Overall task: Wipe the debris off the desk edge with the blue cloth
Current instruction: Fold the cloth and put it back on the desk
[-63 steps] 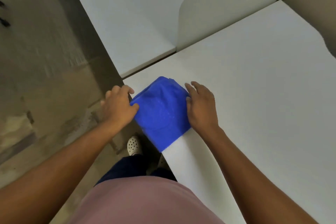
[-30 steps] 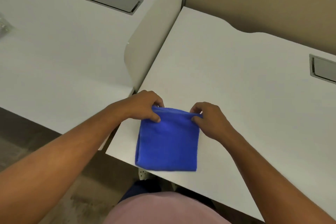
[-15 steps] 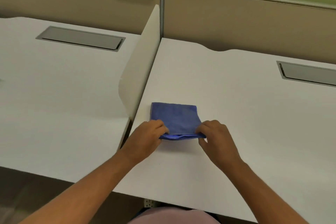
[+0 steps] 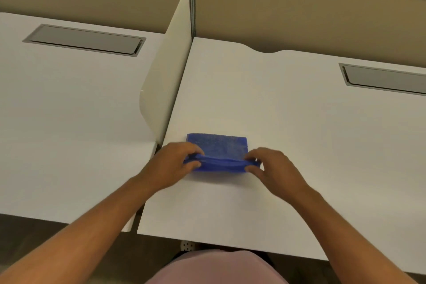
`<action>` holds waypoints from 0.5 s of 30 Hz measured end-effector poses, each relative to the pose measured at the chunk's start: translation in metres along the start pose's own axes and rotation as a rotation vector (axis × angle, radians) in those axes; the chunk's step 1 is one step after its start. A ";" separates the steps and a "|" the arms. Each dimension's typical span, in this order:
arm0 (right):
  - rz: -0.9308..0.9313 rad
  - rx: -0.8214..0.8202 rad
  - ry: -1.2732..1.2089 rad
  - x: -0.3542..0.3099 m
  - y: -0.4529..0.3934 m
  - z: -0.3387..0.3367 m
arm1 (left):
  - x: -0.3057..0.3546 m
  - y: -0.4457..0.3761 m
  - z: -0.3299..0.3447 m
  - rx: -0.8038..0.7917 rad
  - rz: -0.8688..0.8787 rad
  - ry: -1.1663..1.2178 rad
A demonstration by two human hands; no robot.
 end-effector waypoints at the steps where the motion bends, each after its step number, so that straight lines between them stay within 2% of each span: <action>1: 0.008 0.019 0.010 -0.002 -0.010 -0.004 | -0.001 -0.010 -0.006 0.033 -0.013 -0.001; 4: 0.056 0.032 0.078 -0.003 -0.045 -0.009 | -0.005 -0.043 -0.013 0.081 -0.068 -0.027; 11: 0.186 -0.019 0.211 0.007 -0.094 0.009 | -0.024 -0.083 0.006 -0.014 -0.223 -0.203; 13: 0.181 0.012 0.249 0.010 -0.096 0.015 | -0.027 -0.085 0.011 -0.011 -0.245 -0.259; 15: 0.125 0.108 0.341 0.009 -0.091 0.019 | -0.025 -0.081 0.014 0.056 -0.243 -0.340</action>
Point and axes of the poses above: each hand's wrist, its own y-axis away from the middle knuckle, its own z-axis out of the palm, x = y × z, the point moved 4 cm from there along -y, towards the middle knuckle, and after that the axes turned 11 degrees about -y, right-handed, at the moved point
